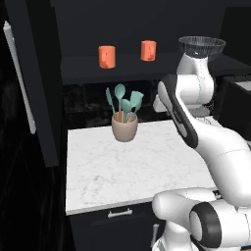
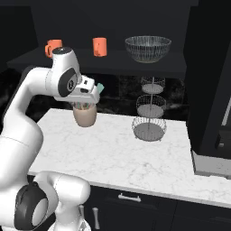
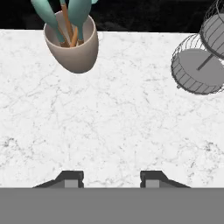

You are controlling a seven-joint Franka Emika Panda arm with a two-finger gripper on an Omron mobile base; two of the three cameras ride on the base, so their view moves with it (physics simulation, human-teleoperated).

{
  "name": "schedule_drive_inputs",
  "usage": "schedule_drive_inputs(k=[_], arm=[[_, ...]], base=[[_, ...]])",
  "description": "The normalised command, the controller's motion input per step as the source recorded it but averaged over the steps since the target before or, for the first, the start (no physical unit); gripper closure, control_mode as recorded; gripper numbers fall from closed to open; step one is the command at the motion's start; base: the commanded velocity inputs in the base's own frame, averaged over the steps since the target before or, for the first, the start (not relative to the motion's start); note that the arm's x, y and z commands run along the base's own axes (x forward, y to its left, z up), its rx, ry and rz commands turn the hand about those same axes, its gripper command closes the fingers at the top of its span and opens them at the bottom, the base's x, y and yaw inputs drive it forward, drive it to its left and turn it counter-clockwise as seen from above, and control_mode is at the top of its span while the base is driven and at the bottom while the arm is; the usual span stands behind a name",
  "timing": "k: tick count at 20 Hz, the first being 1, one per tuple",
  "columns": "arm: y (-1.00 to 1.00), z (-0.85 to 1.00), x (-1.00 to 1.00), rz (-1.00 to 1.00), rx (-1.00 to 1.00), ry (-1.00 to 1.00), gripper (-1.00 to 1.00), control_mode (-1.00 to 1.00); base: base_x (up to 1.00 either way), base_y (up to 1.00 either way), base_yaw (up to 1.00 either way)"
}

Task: Gather all objects into one cabinet and sort the glasses and bowls to opposite sides.

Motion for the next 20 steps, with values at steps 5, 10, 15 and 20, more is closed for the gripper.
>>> schedule_drive_inputs(k=[5,10,15,20], arm=[[-0.01,0.00,-0.67,-0.01,0.00,0.00,-1.00,-1.00],[-0.27,-0.01,-0.97,-0.05,0.03,0.00,-1.00,-1.00],[-0.20,0.00,-0.53,-0.02,0.02,0.05,-1.00,-1.00],[0.13,0.00,-0.69,-0.05,0.00,0.00,-1.00,-1.00]], base=[[0.00,0.00,0.00],[0.00,0.00,0.00],[0.00,0.00,0.00],[0.00,0.00,0.00]])
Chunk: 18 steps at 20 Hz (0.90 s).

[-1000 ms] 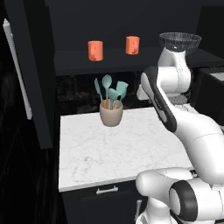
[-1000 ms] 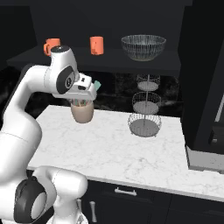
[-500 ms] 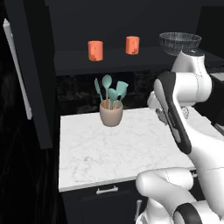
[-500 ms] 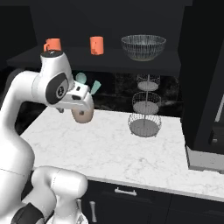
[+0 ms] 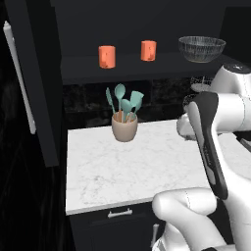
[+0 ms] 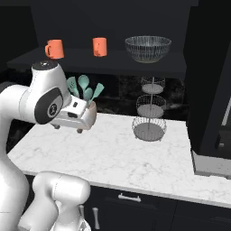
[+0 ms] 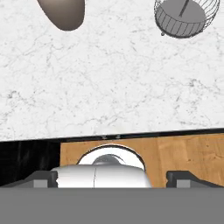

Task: Gather all objects into one cabinet and sort the glasses and bowls to opposite sides.

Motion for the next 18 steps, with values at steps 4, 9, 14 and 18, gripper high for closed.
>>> schedule_drive_inputs(k=[4,9,14,18], arm=[[0.53,0.04,-0.29,-0.06,-0.02,0.02,-1.00,-1.00],[-0.06,0.04,-0.49,-0.05,0.00,0.01,-1.00,-1.00],[-0.25,0.03,-0.37,-0.01,0.00,0.00,-1.00,-1.00],[-0.05,0.00,-0.27,0.00,0.00,0.00,-1.00,-1.00]], base=[[0.00,0.00,0.00],[0.00,0.00,0.00],[0.00,0.00,0.00],[0.00,0.00,0.00]])
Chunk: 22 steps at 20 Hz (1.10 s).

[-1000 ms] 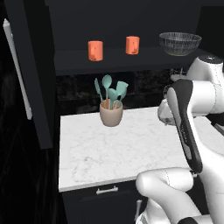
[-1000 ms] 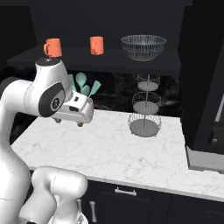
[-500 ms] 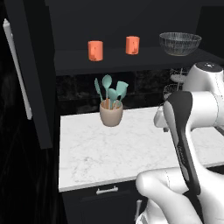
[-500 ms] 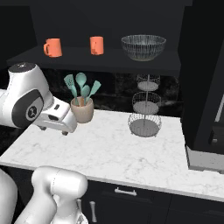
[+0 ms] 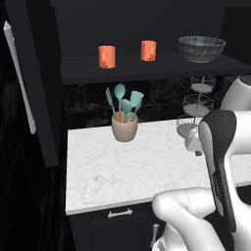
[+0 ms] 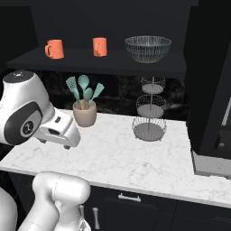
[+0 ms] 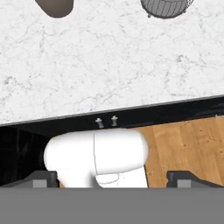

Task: Gather all objects into one cabinet and sort the glasses and bowls to opposite sides.

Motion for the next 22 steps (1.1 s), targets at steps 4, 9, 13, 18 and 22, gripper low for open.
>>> schedule_drive_inputs(k=[4,9,13,18,22], arm=[[-0.02,0.00,0.00,0.00,0.00,0.00,-1.00,1.00],[0.00,0.00,0.00,0.00,0.00,0.00,-1.00,1.00],[0.00,0.00,0.00,0.00,0.00,0.00,-1.00,1.00],[0.00,0.00,0.00,0.00,0.00,0.00,-1.00,1.00],[0.00,0.00,0.00,0.00,0.00,0.00,-1.00,1.00]], base=[[0.00,0.00,0.00],[-0.66,0.00,-0.04],[-1.00,-0.03,-0.12],[-0.83,-0.15,-0.30],[-0.42,-0.42,-0.56]])
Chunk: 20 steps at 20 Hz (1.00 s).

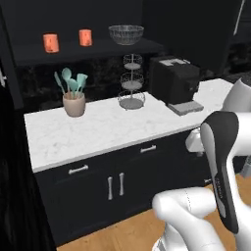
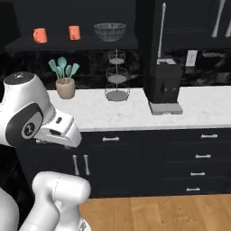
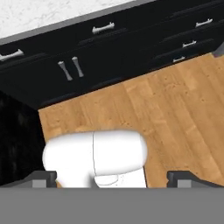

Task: Gather all objects into one cabinet and sort the glasses and bowls to opposite sides.

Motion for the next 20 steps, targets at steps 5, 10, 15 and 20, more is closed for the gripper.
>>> schedule_drive_inputs(k=[5,10,15,20], arm=[[0.00,0.00,0.00,0.00,0.00,0.00,-1.00,1.00],[0.00,0.00,0.00,0.00,0.00,0.00,-1.00,1.00],[0.00,0.00,0.00,0.00,0.00,0.00,-1.00,1.00],[0.00,0.00,0.00,0.00,0.00,0.00,-1.00,1.00]], base=[[-0.34,-0.39,-0.71],[-0.01,-0.32,-0.80],[0.00,-0.21,-0.77],[0.00,-0.12,-0.60]])
